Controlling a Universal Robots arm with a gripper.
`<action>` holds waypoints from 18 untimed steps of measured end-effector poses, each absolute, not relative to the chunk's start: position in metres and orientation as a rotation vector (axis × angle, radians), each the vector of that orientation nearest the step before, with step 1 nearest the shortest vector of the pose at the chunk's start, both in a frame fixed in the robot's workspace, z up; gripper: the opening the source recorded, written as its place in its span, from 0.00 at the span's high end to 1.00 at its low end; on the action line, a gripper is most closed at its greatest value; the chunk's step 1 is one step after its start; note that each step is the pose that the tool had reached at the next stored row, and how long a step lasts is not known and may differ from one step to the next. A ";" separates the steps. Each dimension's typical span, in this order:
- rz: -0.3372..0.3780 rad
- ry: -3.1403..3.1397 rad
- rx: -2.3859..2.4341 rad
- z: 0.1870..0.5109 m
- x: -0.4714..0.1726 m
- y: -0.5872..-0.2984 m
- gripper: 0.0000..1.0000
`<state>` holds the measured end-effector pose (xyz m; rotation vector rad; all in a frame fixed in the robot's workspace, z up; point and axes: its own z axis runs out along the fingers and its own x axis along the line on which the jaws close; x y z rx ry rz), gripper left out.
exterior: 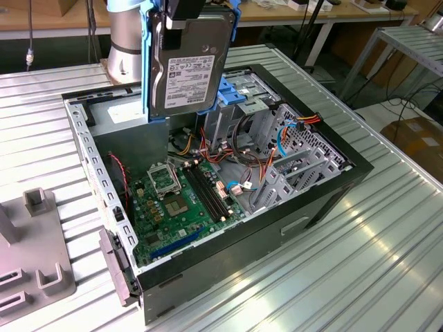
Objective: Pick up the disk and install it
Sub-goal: 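Insert the disk into the insertion slot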
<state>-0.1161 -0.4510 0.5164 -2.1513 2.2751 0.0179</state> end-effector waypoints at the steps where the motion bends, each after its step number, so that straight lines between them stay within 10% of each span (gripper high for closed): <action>1: 0.018 2.275 -2.151 0.516 -0.116 -0.451 0.63; 18: 0.018 2.275 -2.151 0.516 -0.115 -0.465 0.63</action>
